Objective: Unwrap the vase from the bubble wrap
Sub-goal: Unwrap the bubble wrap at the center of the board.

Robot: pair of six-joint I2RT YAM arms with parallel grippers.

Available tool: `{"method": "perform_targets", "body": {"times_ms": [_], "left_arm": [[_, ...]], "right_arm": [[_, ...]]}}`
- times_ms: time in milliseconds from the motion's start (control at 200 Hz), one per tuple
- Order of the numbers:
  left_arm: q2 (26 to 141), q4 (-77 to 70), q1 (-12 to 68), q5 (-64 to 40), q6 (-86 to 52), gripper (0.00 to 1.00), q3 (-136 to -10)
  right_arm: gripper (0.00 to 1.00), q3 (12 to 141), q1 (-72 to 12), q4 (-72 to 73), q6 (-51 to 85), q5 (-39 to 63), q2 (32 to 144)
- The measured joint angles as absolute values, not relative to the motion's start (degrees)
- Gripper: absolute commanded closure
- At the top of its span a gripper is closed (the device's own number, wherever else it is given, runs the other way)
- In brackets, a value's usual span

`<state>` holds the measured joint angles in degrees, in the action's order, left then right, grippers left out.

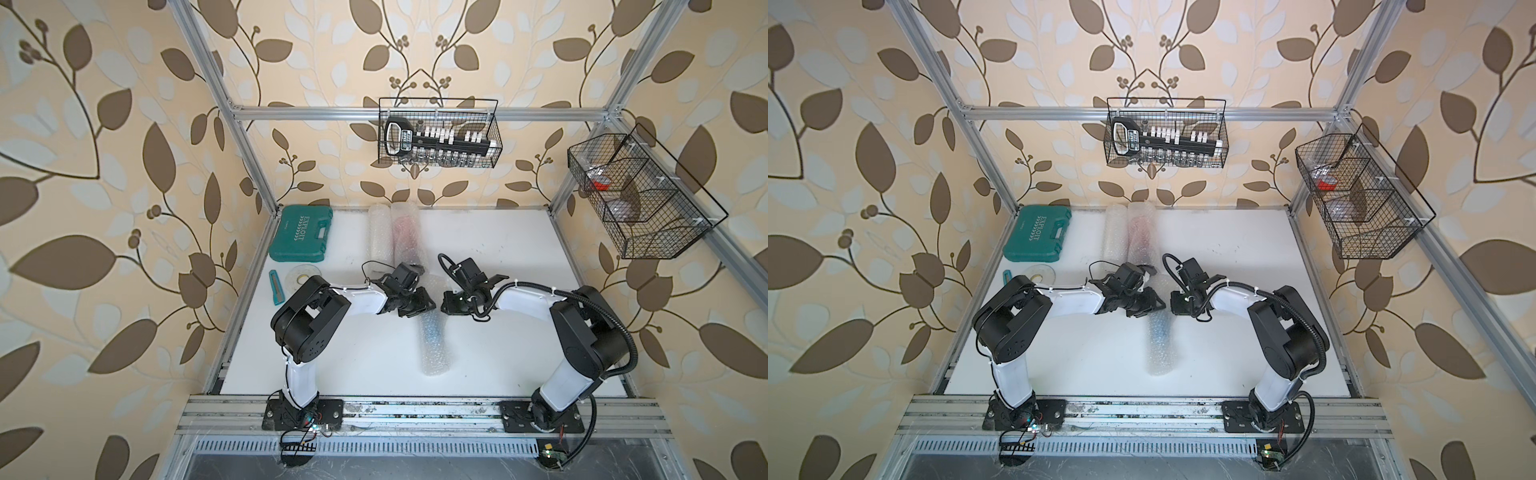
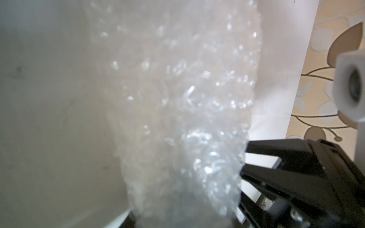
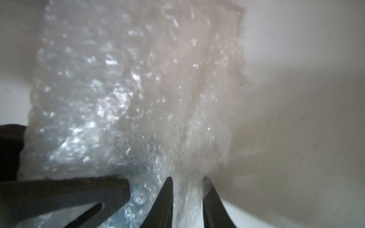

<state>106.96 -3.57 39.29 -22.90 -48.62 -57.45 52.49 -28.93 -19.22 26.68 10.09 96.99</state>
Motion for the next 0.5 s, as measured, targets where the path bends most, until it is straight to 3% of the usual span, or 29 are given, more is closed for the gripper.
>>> {"method": "perform_targets", "body": {"times_ms": [500], "left_arm": [[106.9, -3.7, 39.3, -22.7, -48.6, 0.68, -57.2]], "right_arm": [[0.73, 52.5, -32.0, -28.8, 23.0, 12.1, 92.6]]}}
